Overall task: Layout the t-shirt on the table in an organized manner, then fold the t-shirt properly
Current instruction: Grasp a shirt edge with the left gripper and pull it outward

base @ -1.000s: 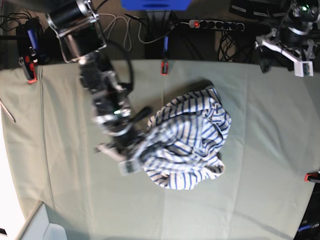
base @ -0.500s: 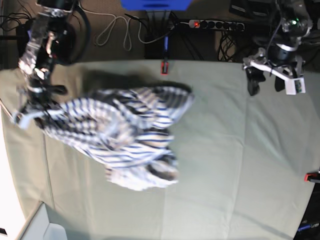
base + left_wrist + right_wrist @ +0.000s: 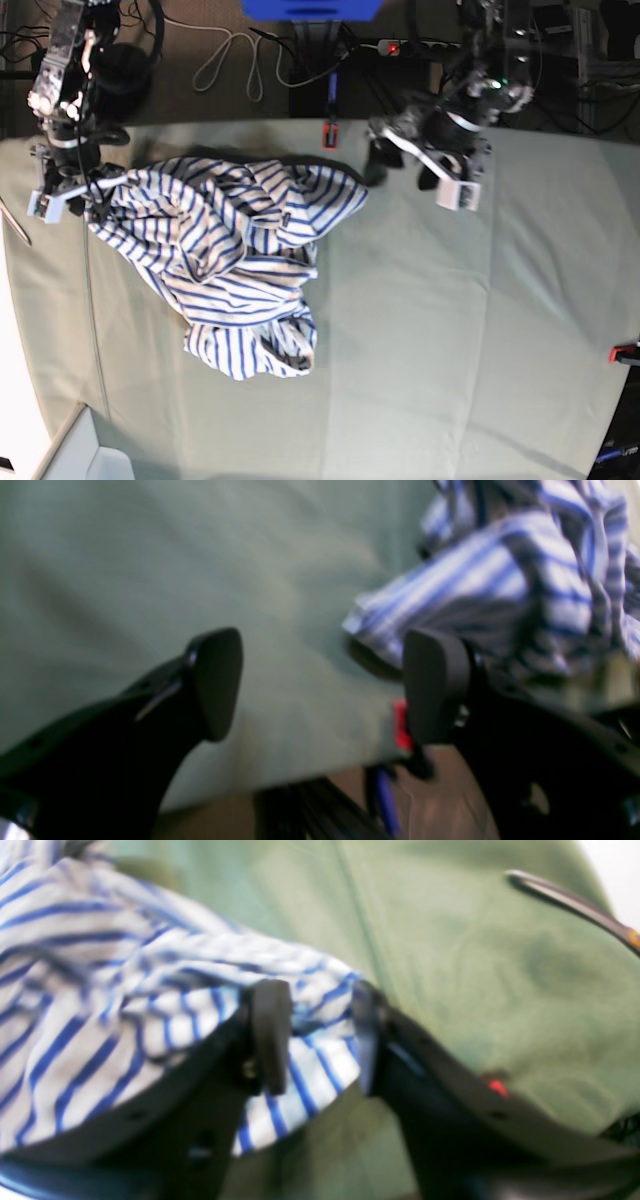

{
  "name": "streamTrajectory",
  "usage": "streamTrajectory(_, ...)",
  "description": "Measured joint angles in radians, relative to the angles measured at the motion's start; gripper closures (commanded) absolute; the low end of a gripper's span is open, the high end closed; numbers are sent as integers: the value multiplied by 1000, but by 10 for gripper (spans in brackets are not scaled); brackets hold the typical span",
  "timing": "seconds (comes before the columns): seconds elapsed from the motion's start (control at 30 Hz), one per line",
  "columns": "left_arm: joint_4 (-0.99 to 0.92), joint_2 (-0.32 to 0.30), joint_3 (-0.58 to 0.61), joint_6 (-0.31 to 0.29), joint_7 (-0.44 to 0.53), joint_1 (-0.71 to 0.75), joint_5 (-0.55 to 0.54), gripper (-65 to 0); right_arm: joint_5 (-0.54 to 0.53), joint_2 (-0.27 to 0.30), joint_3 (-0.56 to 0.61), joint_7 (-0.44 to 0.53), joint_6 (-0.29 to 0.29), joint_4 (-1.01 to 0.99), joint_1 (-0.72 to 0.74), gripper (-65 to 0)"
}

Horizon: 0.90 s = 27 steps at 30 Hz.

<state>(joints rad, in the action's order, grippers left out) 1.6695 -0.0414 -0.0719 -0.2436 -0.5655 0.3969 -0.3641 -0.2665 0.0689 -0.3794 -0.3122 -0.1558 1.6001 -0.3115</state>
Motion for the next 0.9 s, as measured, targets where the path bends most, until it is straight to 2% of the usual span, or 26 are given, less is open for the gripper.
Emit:
streamTrajectory(0.07, -7, 0, 37, 0, -5, 3, 1, -486, -1, 0, -1, 0, -14, 8, -16, -310)
streamTrajectory(0.23, -21, 0, 74, 0, 1, -41, -1, -486, -1, 0, -3, 2, -67, 14, -37, -314)
streamTrajectory(0.43, -171, -1, 78, 1, -3, -131, 2, -486, 0, -3, -3, 2, -73, 14, -47, -314)
streamTrajectory(0.6, -263, -10, 194, 3, 2, -229, 0, -485, 0, 0, -2, 2, -77, 16, -67, -314)
streamTrajectory(0.77, -295, -6, 223, -3, 4, -245, -3, -470, 0, 1, -3, 2, -77, 16, -64, -314)
streamTrajectory(0.8, -295, -6, 225, 0, 4, -246, 1, -437, 0, 0, -4, 2, -77, 16, -64, -314)
streamTrajectory(0.83, -289, -11, 235, 1, 4, -245, 2, -377, 0, 0, -4, 2, -77, 16, -66, -314)
streamTrajectory(0.9, -268, -21, 243, 0, -3, -241, 2, -207, 0, 0, -4, 0, -77, 16, -66, -314)
